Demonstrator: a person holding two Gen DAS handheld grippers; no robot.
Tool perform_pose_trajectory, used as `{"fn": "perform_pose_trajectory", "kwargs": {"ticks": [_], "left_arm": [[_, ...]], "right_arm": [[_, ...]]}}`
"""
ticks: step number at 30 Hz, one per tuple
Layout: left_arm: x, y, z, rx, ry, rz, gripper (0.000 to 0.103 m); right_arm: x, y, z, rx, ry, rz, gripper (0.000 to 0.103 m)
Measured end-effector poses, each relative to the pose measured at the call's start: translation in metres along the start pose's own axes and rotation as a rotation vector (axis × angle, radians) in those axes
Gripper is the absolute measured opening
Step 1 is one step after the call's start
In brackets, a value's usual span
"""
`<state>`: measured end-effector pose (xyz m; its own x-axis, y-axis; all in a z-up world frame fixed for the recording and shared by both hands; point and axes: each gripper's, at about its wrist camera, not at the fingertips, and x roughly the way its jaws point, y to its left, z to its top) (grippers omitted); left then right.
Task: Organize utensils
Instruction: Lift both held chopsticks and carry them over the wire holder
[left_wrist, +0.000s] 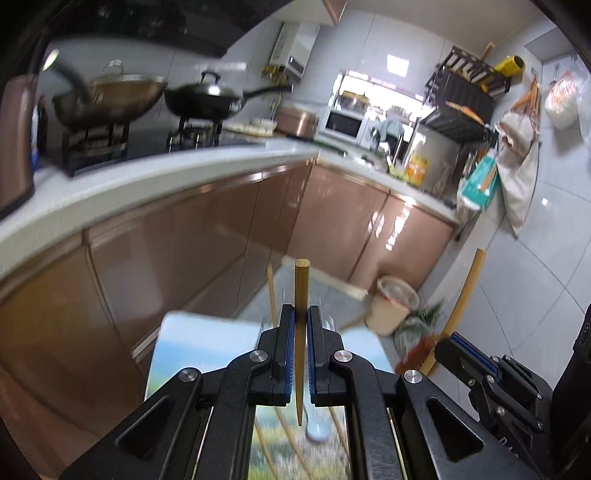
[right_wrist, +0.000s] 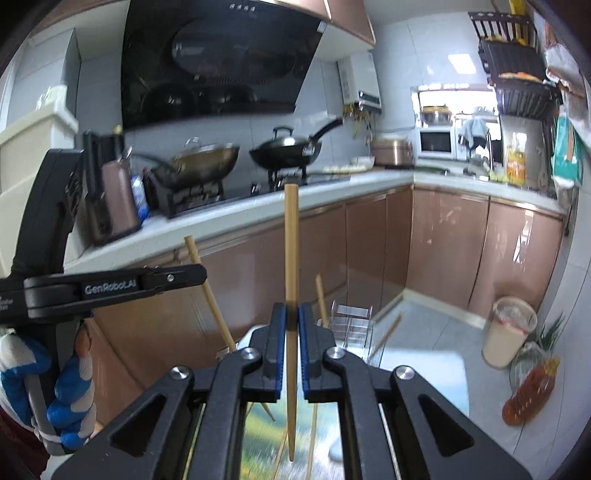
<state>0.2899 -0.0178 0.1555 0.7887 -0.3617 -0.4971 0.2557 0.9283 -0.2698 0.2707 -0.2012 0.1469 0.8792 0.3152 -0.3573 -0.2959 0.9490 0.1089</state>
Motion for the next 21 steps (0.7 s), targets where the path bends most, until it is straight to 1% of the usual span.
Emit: {"fn": "perform_pose_trajectory", "kwargs": {"ticks": [4,5,7,10,14,16,18,21], "left_arm": [[0.030,-0.003,0.027,0.014,-0.046,0.014,0.006],[0.036,-0.004,0.030,0.017,-0.053,0.019,0.006],[0.059,-0.005,0.035,0.024,-0.065,0.030,0.006],[0.093,-0.007,0.037,0.037,-0.075,0.047,0.006],[0.133,-0.005,0.030,0.042,-0.077,0.060,0.006],[0.153,-0.002,0.023,0.039,-0.074,0.055,0.006],[0.175,0.003,0.015,0.032,-0.066,0.047,0.006],[0.193,0.009,0.001,0.033,-0.063,0.047,0.006]], "right_arm": [[0.035,-0.017,0.027,0.000,-0.059,-0.025,0.006],[0.043,-0.020,0.030,-0.002,-0.067,-0.036,0.006],[0.066,-0.029,0.034,0.000,-0.082,-0.049,0.006],[0.095,-0.041,0.032,-0.002,-0.087,-0.083,0.006],[0.139,-0.065,0.015,0.017,-0.075,-0.105,0.006],[0.158,-0.075,0.003,0.025,-0.063,-0.115,0.006],[0.172,-0.082,-0.009,0.034,-0.053,-0.114,0.006],[0.191,-0.090,-0.027,0.044,-0.037,-0.118,0.006]]}}
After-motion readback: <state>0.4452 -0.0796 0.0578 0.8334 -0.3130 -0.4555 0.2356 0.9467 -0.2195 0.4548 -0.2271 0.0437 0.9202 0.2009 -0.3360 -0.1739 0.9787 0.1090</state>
